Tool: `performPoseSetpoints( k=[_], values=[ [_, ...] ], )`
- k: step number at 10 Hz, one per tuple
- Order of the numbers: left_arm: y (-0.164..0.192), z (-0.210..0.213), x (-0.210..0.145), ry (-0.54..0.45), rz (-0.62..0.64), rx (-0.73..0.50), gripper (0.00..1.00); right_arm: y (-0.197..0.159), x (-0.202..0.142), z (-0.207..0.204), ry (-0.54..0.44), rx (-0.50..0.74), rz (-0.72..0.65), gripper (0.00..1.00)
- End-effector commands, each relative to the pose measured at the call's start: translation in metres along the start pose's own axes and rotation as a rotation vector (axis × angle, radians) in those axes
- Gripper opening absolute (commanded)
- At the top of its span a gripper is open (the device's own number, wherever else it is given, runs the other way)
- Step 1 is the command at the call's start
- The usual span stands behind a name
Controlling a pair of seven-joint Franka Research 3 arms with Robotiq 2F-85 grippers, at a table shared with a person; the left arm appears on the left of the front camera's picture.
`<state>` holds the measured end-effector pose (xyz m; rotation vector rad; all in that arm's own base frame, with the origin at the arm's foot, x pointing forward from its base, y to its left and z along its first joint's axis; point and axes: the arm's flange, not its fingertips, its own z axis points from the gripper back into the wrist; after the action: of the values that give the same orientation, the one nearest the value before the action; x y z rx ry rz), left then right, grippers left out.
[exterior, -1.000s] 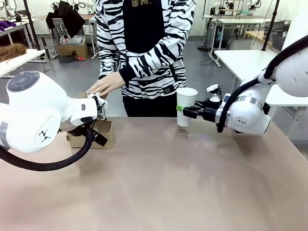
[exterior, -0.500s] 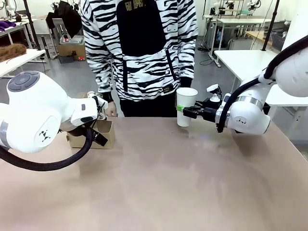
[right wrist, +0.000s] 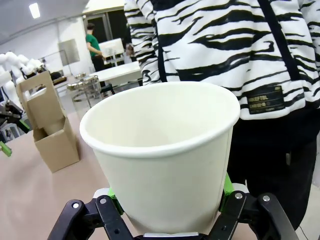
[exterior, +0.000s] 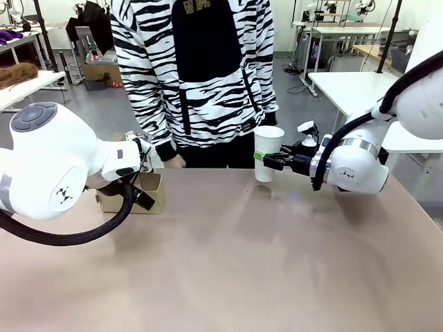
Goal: Pour a drink into a cup and package it in a carrier.
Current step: When a person places the Paper Cup Lid on the 600 ml Paper Cup , lift the 600 ml Paper Cup.
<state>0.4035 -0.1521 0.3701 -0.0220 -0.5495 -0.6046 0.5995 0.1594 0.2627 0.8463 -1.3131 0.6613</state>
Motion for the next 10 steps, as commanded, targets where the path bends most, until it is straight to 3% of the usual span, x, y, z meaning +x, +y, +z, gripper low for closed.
performPoseSetpoints(
  k=[1, 10],
  values=[
    [0.0004, 0.0005, -0.0001, -0.002, 0.001, -0.002, 1.0, 0.0025, 0.0039, -0.0007, -0.002, 0.002, 0.003, 0.8],
    [0.0004, 0.0005, -0.0001, -0.002, 0.001, -0.002, 1.0, 0.0025, 0.0039, -0.0007, -0.002, 0.002, 0.003, 0.8]
  ],
)
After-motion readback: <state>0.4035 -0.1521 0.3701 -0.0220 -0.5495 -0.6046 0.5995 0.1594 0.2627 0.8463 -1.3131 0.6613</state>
